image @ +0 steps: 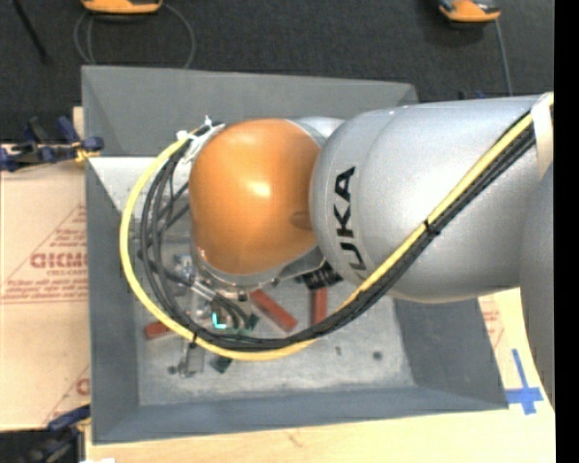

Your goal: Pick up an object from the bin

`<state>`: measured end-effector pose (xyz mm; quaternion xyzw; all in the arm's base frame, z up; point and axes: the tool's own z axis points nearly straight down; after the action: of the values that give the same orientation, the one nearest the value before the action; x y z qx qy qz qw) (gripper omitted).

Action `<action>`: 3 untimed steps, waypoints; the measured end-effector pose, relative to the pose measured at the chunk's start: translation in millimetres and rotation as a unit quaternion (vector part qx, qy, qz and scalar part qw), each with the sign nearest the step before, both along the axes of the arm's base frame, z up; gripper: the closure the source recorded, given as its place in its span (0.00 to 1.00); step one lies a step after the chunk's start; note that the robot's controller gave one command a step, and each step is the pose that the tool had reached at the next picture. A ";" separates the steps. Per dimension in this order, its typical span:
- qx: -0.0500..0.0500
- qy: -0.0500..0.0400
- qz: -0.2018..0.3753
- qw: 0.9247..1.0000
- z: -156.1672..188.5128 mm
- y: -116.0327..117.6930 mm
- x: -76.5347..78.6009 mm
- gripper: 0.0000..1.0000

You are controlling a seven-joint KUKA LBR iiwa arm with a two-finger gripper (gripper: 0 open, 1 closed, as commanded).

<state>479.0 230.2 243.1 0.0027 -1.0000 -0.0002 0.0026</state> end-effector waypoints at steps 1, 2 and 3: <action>0.000 0.000 0.036 0.999 -165.8 -18.1 38.8 0.00; -0.001 -0.006 0.024 1.000 -172.7 -78.5 98.9 0.00; 0.001 -0.004 0.025 1.000 -172.4 -72.4 95.4 1.00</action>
Offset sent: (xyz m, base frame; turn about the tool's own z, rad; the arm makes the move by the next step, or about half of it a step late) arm 0.0394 -0.0170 -0.1617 -0.0734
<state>574.4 157.8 70.7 0.0279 -0.9996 -0.0012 -0.0011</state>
